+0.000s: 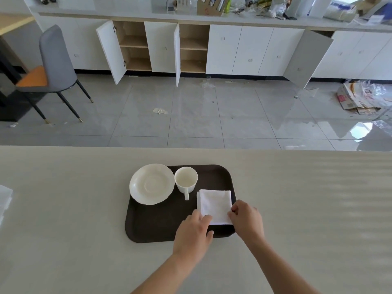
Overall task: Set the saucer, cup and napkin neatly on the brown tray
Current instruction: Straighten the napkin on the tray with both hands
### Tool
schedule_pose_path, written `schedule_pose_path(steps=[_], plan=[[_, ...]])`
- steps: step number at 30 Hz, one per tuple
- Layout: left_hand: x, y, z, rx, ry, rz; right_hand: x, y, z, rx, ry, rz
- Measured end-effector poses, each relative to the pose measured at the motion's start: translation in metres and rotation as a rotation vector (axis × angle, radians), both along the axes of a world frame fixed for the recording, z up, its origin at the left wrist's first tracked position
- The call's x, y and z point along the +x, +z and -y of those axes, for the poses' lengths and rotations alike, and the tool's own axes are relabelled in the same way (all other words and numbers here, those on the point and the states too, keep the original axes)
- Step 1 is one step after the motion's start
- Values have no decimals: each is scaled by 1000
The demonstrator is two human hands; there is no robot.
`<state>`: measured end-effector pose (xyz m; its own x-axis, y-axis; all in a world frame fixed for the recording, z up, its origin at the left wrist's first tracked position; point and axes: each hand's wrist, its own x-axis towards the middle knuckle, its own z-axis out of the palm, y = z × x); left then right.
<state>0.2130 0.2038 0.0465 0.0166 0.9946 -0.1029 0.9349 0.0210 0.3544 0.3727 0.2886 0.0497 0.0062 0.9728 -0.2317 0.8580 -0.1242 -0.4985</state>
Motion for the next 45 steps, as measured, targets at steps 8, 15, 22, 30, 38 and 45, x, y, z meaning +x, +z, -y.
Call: schedule_pose_path(steps=[8,15,22,30,38,45], plan=[[-8,-8,-2,49,-35,-27,18,-8,12,55,247,18],[-6,3,-8,70,-57,-102,23,-14,13,48,418,166],[-5,3,-18,95,-57,-146,21,-14,1,86,498,254],[-5,0,-28,121,-72,-188,21,-15,-9,141,506,244],[-4,-7,-38,140,-128,-255,19,-16,-18,149,496,224],[-3,-2,-46,93,-165,-334,15,-16,-28,143,491,242]])
